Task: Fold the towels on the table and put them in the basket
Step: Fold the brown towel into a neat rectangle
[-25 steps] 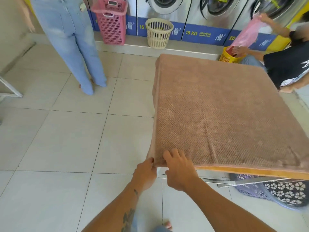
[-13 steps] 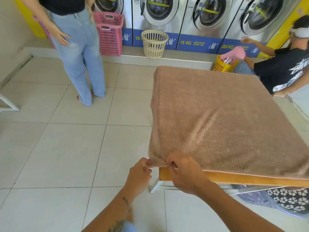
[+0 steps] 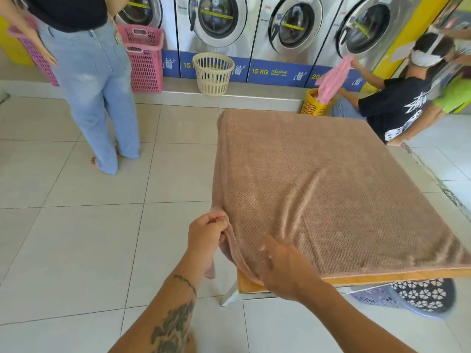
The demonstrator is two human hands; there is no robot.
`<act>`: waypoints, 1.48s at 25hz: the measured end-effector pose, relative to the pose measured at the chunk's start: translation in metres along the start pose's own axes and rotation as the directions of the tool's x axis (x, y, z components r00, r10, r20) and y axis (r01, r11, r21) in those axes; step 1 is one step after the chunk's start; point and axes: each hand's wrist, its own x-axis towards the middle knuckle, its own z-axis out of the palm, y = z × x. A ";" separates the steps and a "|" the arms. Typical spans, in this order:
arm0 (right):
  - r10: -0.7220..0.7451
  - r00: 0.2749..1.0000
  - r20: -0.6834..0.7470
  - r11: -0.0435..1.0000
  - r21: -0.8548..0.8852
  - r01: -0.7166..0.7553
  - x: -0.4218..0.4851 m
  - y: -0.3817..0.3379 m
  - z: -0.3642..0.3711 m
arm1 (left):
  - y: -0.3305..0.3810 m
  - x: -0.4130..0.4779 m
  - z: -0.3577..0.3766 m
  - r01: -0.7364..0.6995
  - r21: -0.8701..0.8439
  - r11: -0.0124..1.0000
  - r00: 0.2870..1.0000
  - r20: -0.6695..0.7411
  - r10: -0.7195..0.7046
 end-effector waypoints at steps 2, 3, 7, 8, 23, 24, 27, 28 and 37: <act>-0.027 0.998 -0.058 0.999 0.021 0.029 0.017 -0.019 0.000 | 0.015 -0.009 -0.003 -0.162 0.139 0.977 0.983 0.108 0.148; -0.037 0.996 -0.085 0.999 0.027 0.040 0.026 -0.030 0.002 | 0.020 -0.012 -0.006 -0.234 0.204 0.951 0.967 0.152 0.206; -0.010 0.965 -0.261 0.997 0.077 0.031 0.055 -0.063 0.003 | 0.030 -0.009 -0.019 -0.484 0.440 0.757 0.875 0.231 0.425; -0.004 0.957 -0.289 0.996 0.084 0.030 0.059 -0.066 0.001 | 0.031 -0.007 -0.023 -0.533 0.479 0.698 0.845 0.256 0.469; 0.251 0.940 -0.233 0.967 0.017 -0.254 0.063 0.037 -0.085 | 0.077 0.038 0.019 -0.598 0.658 0.459 0.782 0.351 0.515; 0.235 0.959 -0.161 0.971 -0.003 -0.239 0.067 0.042 -0.086 | 0.089 0.033 0.033 -0.660 0.637 0.398 0.731 0.424 0.535; 0.028 0.984 -0.177 0.999 0.051 -0.019 0.087 0.038 -0.086 | 0.118 0.020 0.079 -0.778 0.594 0.206 0.604 0.615 0.507; -0.026 0.974 -0.224 0.994 0.095 0.048 0.094 0.036 -0.090 | 0.123 0.018 0.092 -0.782 0.606 0.148 0.587 0.635 0.502; 0.150 0.937 -0.317 0.919 0.394 -0.014 0.099 0.143 -0.172 | 0.108 0.035 0.103 -0.399 0.849 0.346 0.806 0.145 0.574</act>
